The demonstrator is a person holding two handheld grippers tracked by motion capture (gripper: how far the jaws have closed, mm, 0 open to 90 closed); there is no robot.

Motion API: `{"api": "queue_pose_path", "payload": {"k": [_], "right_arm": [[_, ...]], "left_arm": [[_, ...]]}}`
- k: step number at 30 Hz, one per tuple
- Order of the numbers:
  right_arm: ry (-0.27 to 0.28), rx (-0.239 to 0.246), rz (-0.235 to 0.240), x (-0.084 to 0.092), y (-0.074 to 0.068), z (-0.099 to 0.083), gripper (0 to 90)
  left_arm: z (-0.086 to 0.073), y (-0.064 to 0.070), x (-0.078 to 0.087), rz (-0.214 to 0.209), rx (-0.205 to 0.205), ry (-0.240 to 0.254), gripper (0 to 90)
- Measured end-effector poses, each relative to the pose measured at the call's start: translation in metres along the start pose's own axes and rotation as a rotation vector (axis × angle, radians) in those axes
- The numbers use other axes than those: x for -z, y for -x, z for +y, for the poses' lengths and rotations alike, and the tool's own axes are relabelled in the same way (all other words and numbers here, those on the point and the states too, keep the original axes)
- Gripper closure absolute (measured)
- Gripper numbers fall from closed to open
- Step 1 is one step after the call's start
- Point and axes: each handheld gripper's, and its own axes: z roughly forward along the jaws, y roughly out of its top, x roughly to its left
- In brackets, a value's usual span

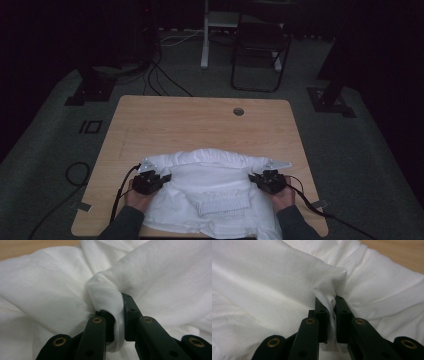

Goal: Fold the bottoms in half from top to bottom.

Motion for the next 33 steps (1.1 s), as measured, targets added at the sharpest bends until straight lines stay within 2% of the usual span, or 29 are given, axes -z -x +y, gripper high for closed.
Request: {"api": "queue_pose_path", "payload": {"k": [3, 9, 16, 20, 23, 25, 27, 28, 29, 32, 33], "right_arm": [[-0.010, 0.001, -0.022, -0.009, 0.006, 0.012, 82.8], [-0.022, 0.000, -0.048, -0.024, 0.018, 0.030, 82.7], [-0.022, -0.039, -0.084, -0.042, 0.032, 0.050, 82.4], [-0.019, -0.073, -0.097, -0.052, 0.040, 0.061, 82.3], [-0.025, -0.092, -0.068, -0.054, 0.047, 0.067, 82.4], [0.013, -0.111, -0.046, -0.047, 0.051, 0.070, 82.3], [0.093, -0.147, -0.021, -0.031, 0.054, 0.074, 82.4], [0.143, -0.155, -0.002, -0.018, 0.056, 0.079, 82.4], [0.177, -0.147, 0.004, -0.008, 0.056, 0.083, 82.4], [0.235, -0.092, -0.021, 0.017, 0.052, 0.098, 82.5], [0.267, -0.075, -0.023, 0.028, 0.050, 0.103, 82.6]], "left_arm": [[0.006, -0.005, -0.007, 0.029, -0.004, 0.012, 83.0], [0.023, -0.014, -0.020, 0.084, -0.018, 0.006, 82.9], [0.051, -0.025, -0.042, 0.173, -0.036, -0.022, 82.8], [0.066, -0.031, -0.052, 0.213, -0.009, -0.044, 82.9], [0.073, -0.035, -0.051, 0.204, 0.029, -0.066, 83.8], [0.078, -0.035, -0.043, 0.198, 0.053, -0.056, 84.4], [0.081, -0.035, -0.037, 0.192, 0.055, -0.044, 84.5], [0.091, -0.036, -0.019, 0.155, 0.074, 0.024, 84.6], [0.095, -0.036, -0.012, 0.135, 0.084, 0.056, 84.6], [0.109, -0.030, 0.023, 0.071, 0.086, 0.225, 85.2], [0.111, -0.030, 0.030, 0.054, 0.090, 0.248, 85.3]]}}
